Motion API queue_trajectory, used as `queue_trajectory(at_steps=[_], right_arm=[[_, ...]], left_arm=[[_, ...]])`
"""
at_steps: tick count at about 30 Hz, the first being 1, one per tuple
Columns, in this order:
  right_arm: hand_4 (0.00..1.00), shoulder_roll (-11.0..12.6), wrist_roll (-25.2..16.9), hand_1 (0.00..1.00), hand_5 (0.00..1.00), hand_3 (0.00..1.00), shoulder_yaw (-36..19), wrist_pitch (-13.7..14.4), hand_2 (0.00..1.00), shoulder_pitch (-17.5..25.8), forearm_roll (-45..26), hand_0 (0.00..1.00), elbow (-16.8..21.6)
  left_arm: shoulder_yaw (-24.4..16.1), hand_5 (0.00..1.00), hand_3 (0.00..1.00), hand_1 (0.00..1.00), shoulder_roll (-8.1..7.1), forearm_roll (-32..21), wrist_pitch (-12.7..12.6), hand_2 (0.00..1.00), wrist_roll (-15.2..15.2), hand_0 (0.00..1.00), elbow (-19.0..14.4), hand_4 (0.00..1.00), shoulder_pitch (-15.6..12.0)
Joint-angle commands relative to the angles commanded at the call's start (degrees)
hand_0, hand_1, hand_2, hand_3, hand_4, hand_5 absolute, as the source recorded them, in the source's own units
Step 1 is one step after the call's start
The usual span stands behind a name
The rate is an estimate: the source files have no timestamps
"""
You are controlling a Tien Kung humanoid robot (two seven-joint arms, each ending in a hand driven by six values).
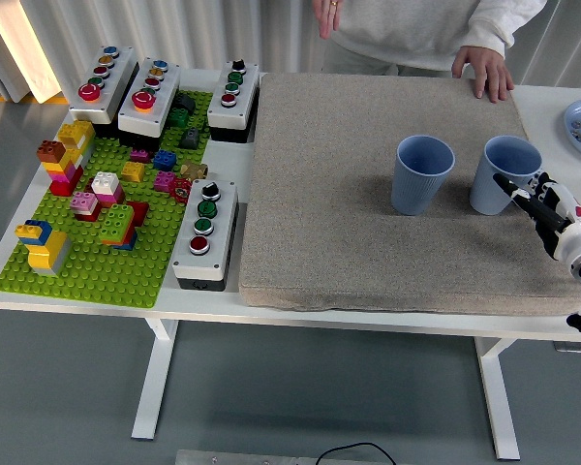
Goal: Pick cup pour cup place
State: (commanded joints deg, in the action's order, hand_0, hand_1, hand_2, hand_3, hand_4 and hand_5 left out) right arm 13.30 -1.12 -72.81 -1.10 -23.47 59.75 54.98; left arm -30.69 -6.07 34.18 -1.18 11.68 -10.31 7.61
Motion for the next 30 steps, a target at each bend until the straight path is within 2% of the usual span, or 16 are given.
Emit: queue_trajectory(at_steps=[30], right_arm=[[0.892,-0.7,-0.1,0.937,0.661,0.984,0.9,0.2,0.998,-1.5,-0.1,0.967,-0.9]], left_arm=[[-0.1,0.937,0.642,0.793,-0.04,0.3,0.1,0.851,0.0,0.744,0.0,0.548,0.2]])
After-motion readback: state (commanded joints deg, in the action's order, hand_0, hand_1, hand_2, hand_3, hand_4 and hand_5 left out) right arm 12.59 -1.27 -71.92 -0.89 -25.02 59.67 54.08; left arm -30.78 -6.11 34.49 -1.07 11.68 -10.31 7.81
